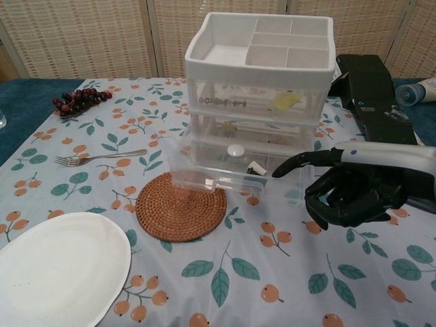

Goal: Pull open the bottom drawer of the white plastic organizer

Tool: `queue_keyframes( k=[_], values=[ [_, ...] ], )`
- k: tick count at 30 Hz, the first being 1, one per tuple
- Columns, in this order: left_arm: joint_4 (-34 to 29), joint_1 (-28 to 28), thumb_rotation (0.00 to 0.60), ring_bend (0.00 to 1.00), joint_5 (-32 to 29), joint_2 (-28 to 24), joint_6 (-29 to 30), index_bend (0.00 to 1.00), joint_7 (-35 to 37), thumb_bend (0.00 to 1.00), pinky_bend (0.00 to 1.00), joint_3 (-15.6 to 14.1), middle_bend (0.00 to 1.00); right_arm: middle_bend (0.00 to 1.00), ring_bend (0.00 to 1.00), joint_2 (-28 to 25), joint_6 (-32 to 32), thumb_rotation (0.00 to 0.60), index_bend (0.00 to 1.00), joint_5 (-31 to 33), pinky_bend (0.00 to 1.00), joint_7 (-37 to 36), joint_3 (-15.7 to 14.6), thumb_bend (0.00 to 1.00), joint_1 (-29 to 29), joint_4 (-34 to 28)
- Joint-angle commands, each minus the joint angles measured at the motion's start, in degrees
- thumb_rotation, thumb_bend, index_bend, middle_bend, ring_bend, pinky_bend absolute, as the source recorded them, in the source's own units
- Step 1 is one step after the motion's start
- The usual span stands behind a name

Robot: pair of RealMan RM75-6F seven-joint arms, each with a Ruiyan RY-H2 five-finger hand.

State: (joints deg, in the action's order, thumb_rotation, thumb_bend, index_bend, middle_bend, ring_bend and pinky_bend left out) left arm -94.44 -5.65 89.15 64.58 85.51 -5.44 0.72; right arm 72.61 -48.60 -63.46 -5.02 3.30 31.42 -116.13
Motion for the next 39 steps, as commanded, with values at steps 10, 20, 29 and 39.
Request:
queue_keyframes(
  k=[10,20,29,39],
  values=[
    [-0.14,0.18,0.600,0.02,0.37,-0.21,0.57,0.11,0.35,0.29,0.06,0.02,0.00,0.64,0.84,-3.73,-3.03,0.600,0.00,-5.90,0.89,-0.36,-0.23,0.53,-1.62,-3.27],
    [-0.67,0.30,0.600,0.02,1.12,-0.61,1.30,0.11,0.29,0.29,0.06,0.05,0.00,0.64,0.84,-9.37,-4.12,0.600,0.01,-9.07,0.90,3.90,4.19,0.48,1.45,-7.85],
    [-0.85,0.72,0.600,0.02,1.10,-0.75,1.89,0.11,0.27,0.29,0.06,0.02,0.00,0.65,0.84,-9.72,-1.45,0.600,0.14,-4.58,0.91,11.04,7.77,0.32,7.67,-7.88],
    [-0.42,0.87,0.600,0.02,1.33,-0.62,2.05,0.11,0.66,0.29,0.06,-0.08,0.00,0.69,0.87,-7.31,-2.86,0.600,0.18,-9.07,0.95,28.85,5.78,0.29,12.22,-1.55]
  ],
)
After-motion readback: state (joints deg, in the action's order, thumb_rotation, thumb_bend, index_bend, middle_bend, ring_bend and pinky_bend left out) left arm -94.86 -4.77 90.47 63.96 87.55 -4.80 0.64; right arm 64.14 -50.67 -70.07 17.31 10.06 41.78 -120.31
